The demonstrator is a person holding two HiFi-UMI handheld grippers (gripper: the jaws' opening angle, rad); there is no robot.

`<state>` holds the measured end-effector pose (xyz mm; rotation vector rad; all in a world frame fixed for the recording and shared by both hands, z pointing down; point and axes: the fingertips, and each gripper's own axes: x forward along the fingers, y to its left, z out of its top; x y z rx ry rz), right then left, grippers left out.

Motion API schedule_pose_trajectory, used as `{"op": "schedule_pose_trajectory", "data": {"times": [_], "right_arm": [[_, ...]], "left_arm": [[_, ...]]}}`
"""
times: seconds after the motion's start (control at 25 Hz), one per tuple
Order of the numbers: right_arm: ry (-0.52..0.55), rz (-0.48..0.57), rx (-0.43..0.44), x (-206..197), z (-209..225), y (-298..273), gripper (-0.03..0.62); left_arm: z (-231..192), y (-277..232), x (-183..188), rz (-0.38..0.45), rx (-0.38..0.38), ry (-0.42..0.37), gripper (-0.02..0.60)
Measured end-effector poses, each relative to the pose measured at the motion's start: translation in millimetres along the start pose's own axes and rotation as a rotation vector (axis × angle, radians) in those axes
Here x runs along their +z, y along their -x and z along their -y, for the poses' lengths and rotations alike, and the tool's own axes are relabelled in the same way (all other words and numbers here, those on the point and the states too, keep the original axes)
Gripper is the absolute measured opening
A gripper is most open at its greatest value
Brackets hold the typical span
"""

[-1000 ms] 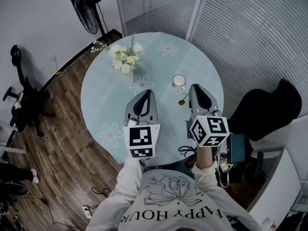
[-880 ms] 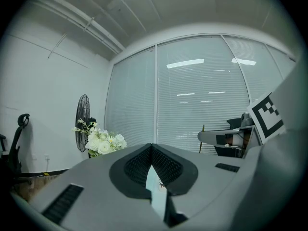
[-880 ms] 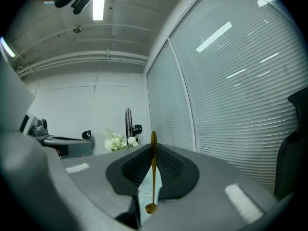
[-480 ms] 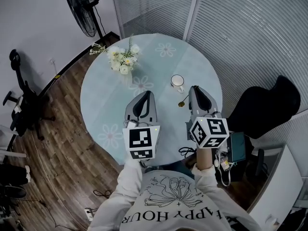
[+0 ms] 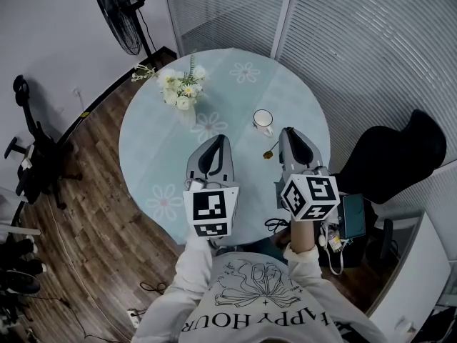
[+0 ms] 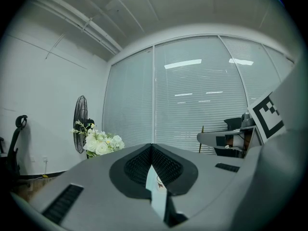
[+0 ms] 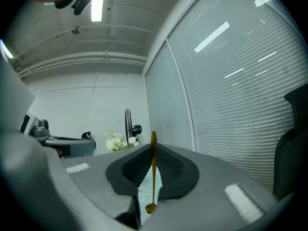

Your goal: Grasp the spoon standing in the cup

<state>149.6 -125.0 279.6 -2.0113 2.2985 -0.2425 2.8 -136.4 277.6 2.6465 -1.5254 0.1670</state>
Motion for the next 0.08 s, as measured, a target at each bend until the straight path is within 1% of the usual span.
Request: {"op": "schedule_pose_trajectory", "data": {"times": [0.08], "right_arm": [[-0.001,0.001,-0.001,0.1,1.0,0.4,0.035]], "left_arm": [[0.7,-0.7,-0.1,-0.001,-0.001,-0.002,0.006]]}}
